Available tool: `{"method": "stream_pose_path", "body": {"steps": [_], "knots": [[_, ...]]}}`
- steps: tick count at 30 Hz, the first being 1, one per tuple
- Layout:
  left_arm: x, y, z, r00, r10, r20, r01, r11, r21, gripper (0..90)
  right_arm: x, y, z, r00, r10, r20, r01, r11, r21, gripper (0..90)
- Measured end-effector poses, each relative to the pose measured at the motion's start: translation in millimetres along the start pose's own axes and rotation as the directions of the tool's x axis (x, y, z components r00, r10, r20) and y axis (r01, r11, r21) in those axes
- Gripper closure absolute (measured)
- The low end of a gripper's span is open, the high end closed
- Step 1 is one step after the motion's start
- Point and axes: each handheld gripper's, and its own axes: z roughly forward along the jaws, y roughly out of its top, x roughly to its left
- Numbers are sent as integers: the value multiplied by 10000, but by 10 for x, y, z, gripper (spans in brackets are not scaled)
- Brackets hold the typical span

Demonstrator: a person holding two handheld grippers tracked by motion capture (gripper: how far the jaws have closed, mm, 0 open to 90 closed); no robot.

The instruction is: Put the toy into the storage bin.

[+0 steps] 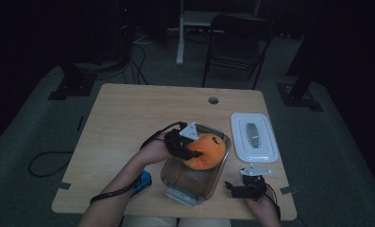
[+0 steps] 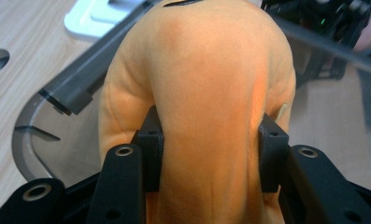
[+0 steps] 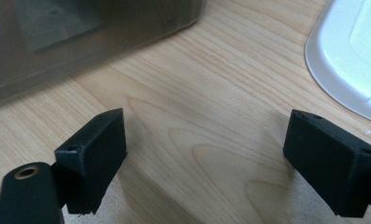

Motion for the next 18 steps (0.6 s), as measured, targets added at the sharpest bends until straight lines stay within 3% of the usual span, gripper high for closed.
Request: {"method": "stream_pose_path", "body": {"steps": [9,12,18], "knots": [[-2,26,75,10000,-24,85,19,9983,585,557,0,0,0,10000,1,0,-1,10000,-2,128],[-1,52,117,9997,-217,90,208,9953,943,557,-1,0,0,10000,-9,1,9,10000,0,129],[3,64,144,9996,-258,146,240,9932,1142,528,-1,0,0,10000,-9,2,9,10000,1,128]]}}
